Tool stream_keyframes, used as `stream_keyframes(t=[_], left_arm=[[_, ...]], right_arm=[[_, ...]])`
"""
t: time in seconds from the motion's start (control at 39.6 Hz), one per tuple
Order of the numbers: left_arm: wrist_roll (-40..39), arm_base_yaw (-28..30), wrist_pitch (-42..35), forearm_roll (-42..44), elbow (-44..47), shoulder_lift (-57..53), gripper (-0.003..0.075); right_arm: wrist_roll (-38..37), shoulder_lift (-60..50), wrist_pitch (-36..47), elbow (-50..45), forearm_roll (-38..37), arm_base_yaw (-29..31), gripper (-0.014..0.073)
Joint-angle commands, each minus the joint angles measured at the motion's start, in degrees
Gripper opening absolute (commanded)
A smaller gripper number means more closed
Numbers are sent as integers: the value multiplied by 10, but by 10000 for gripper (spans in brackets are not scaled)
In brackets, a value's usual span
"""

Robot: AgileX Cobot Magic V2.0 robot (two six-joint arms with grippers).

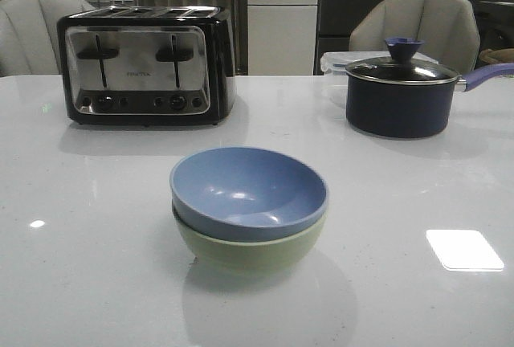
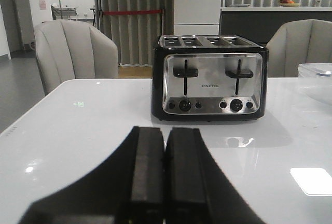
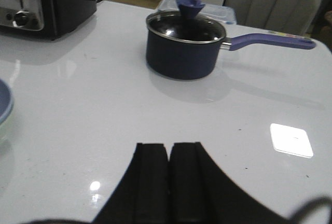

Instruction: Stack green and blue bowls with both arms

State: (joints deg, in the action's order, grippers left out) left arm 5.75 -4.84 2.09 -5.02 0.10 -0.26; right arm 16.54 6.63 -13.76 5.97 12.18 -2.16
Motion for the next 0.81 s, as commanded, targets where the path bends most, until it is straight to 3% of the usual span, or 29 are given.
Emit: stream_keyframes(t=[0.0, 0.23, 0.78], left_arm=[[-6, -4, -55, -5, 4, -12, 96], [-6, -4, -55, -5, 4, -12, 95], [-6, -4, -55, -5, 4, -12, 93]], right_arm=[[6, -36, 83, -20, -1, 17, 57], [6, -86, 108, -75, -1, 17, 57], [-21, -84, 121, -74, -6, 10, 57]])
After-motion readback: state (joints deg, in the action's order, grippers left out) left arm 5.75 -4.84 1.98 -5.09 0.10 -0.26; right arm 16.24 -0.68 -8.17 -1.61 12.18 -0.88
